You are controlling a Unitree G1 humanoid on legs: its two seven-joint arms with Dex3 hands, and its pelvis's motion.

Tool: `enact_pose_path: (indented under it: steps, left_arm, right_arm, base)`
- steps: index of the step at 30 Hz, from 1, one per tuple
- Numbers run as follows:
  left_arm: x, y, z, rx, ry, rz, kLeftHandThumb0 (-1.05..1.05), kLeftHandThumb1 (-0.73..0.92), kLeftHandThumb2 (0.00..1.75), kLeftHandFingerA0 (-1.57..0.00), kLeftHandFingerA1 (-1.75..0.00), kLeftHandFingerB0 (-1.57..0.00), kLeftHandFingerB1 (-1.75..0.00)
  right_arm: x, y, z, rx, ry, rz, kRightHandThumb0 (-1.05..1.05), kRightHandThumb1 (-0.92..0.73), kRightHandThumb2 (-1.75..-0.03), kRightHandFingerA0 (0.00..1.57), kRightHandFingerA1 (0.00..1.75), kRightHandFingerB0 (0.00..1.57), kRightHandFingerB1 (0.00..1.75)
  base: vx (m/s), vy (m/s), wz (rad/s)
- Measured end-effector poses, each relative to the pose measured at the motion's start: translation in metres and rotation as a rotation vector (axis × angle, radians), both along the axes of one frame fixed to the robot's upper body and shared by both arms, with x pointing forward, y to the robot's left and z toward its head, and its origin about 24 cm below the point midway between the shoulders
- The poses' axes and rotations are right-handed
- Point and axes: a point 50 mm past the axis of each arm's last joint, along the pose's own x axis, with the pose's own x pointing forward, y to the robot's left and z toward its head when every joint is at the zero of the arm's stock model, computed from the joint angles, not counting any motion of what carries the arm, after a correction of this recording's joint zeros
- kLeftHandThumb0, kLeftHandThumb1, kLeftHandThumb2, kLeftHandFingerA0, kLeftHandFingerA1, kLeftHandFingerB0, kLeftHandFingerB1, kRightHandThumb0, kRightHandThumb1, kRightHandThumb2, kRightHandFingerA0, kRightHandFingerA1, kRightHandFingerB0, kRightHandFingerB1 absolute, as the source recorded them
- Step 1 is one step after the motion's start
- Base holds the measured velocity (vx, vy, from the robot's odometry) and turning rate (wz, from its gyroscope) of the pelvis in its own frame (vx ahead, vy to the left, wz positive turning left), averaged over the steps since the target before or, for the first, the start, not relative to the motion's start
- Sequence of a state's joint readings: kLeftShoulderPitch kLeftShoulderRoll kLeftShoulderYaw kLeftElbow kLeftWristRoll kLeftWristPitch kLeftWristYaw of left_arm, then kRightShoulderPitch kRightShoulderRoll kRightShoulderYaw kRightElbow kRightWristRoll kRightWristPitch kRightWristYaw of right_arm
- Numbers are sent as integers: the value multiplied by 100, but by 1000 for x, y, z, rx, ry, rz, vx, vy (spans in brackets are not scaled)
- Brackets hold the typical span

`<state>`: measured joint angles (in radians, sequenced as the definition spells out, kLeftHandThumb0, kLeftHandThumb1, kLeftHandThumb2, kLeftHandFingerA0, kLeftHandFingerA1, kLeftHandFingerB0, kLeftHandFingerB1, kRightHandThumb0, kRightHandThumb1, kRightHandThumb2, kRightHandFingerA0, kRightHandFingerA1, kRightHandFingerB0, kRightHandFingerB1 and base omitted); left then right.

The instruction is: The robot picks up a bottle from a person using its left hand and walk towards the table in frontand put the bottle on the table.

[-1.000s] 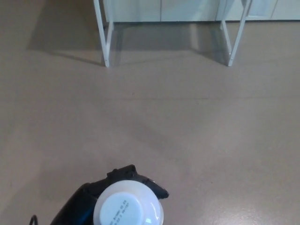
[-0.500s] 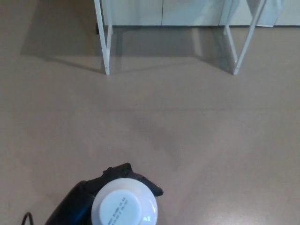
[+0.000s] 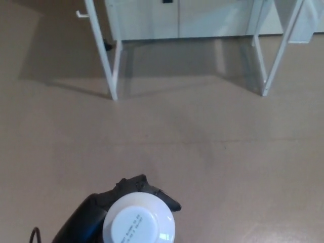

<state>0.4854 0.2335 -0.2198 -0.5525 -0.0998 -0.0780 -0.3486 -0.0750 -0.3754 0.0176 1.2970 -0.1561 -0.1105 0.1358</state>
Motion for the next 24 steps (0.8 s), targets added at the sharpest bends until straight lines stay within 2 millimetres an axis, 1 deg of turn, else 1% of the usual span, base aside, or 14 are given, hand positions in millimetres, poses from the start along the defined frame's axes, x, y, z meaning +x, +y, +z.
enact_pose_path:
  steps: [2,3,7,11,17,18,21,24]
  left_arm:
    - [-1,0,0,0,3,0,-9,71,79,-120,-117,-83,-114]
    - [-1,0,0,1,2,0,-12,70,79,-119,-117,-85,-115]
    - [0,2,0,14,-1,6,-11,69,81,-119,-116,-84,-117]
    - [-2,2,-3,18,15,7,-10,71,81,-120,-117,-86,-114]
    - [-8,2,-7,14,44,10,-10,72,81,-120,-117,-84,-116]
    - [-8,2,-7,11,49,13,-10,72,81,-120,-117,-84,-116]
    - [-9,1,-7,3,53,8,-11,70,82,-121,-117,-85,-118]
    - [-12,2,-10,4,69,12,-12,68,86,-121,-117,-85,-116]
  right_arm:
    - [-2,0,-1,0,7,-4,-40,-67,-60,68,49,58,42]
    - [-2,-1,0,0,6,-5,-41,-67,-61,67,50,58,42]
    - [5,4,0,10,-14,8,-42,-66,-60,67,49,60,42]
    - [-3,4,-3,11,6,4,-41,-66,-60,67,48,58,42]
    - [-12,3,-5,10,31,6,-40,-68,-61,66,47,58,41]
    - [-12,6,-7,17,31,10,-40,-68,-61,66,47,58,41]
    - [-13,2,-4,5,32,12,-42,-69,-61,66,46,57,40]
    - [-13,1,-4,3,31,15,-41,-69,-61,65,48,57,42]
  base:
    - [524,115,-33]
    - [621,147,-29]
    - [586,134,-30]
    - [423,40,8]
    - [423,-135,13]
    - [561,-203,63]
    - [523,-154,39]
    - [388,-84,2]
